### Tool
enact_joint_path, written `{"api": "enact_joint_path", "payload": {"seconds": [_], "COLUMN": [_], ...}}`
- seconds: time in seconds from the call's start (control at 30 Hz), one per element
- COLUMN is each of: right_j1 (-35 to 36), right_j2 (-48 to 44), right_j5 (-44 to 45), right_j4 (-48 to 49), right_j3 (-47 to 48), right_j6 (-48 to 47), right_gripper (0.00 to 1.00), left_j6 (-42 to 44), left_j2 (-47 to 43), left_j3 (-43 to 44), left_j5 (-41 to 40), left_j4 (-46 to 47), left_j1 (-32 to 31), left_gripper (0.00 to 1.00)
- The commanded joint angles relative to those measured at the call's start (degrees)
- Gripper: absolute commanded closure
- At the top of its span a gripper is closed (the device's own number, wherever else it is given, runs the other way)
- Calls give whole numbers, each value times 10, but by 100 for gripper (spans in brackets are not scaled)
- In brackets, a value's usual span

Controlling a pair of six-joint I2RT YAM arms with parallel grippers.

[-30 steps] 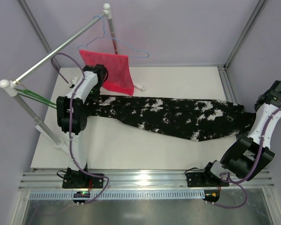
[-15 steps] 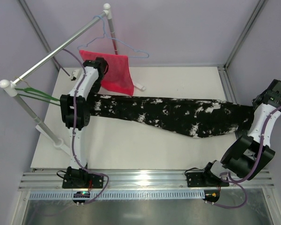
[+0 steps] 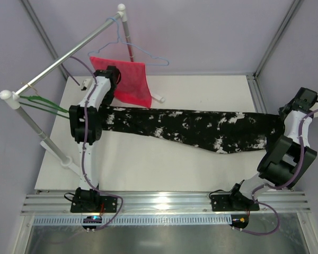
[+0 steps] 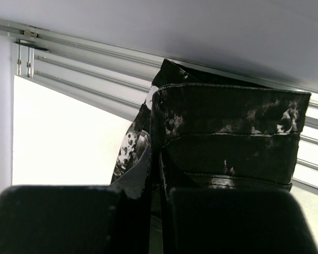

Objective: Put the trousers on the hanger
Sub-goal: Fold the trousers

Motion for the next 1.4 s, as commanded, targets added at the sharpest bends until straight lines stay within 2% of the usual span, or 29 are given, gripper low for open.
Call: {"api": "enact_joint_path", "payload": {"seconds": [0.0,0.07,0.13,0.17,0.2,0.23,0.33,0.57,0.77,0.97,1.2,1.37], "right_j1": [1,11,18,23,28,30,40,88,113,118,119,123], "right_j2": [30,46,65,70,74,74,51,-25,-111,-180,-268,-270], "right_j5": [1,-8,-27,-37,-43,-47,-73,-87,-161,-165,-164,-165], "right_j4": [67,65,56,51,31,21,-9,-113,-129,-178,-132,-57], "right_j3": [50,65,82,85,91,93,85,63,-32,-114,-245,-308], "right_j6": [3,-10,-20,-31,-34,-37,-46,-67,-68,-45,-41,-38], "right_gripper": [96,94,84,77,65,61,49,36,34,35,36,36], "left_j6": [45,65,86,103,112,118,144,169,178,192,224,232], "left_j2": [-1,-12,-37,-46,-54,-72,-98,-136,-166,-225,-278,-293], "left_j3": [14,-14,-42,-59,-88,-104,-151,-194,-226,-303,-429,-497], "left_j5": [-28,-20,0,6,17,21,39,9,-6,12,41,104], "left_j4": [58,78,119,129,149,154,165,110,80,129,213,280], "left_j1": [20,21,20,20,18,16,12,-22,-38,-66,-150,-175], "left_gripper": [94,84,74,60,52,40,28,20,13,12,16,17]}}
